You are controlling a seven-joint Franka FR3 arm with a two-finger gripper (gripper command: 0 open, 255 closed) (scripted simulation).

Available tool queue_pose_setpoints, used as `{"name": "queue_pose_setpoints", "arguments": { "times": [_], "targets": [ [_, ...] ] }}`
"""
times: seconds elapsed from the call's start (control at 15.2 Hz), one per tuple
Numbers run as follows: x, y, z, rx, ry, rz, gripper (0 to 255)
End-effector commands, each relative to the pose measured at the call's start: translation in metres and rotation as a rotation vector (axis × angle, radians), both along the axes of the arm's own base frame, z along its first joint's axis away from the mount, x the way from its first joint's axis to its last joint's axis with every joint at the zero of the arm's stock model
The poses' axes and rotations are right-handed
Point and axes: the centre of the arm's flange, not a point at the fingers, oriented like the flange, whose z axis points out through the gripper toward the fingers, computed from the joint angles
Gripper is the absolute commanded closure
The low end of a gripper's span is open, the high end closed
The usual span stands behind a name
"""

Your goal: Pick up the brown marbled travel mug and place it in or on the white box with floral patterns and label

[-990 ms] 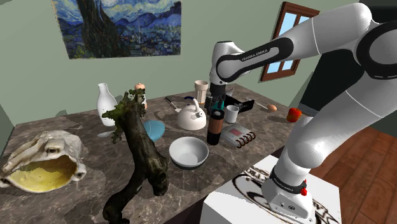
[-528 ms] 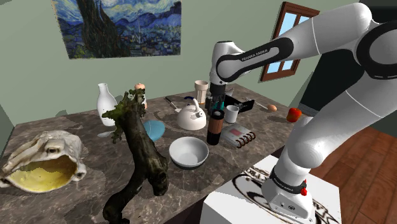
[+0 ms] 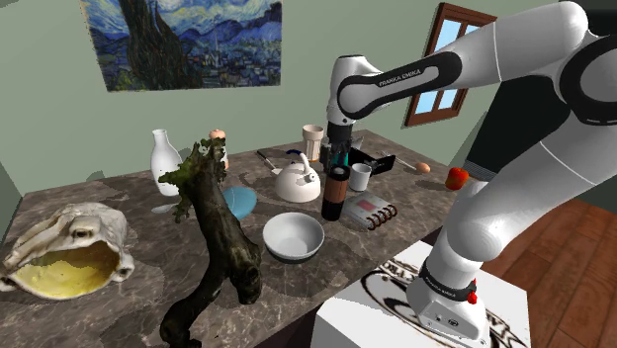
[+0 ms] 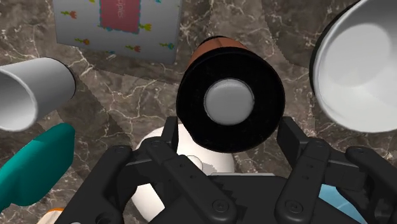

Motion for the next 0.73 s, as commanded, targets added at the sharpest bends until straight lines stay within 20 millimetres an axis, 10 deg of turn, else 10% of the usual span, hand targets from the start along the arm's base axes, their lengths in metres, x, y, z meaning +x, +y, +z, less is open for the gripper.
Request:
{"name": "queue_pose_setpoints", "arguments": {
  "times": [0.0, 0.66],
  "targets": [
    [0.0, 0.001, 0.011, 0.0, -0.001, 0.0, 255],
    [0.0, 0.001, 0.063, 0.0, -0.001, 0.0, 255]
  ]
}}
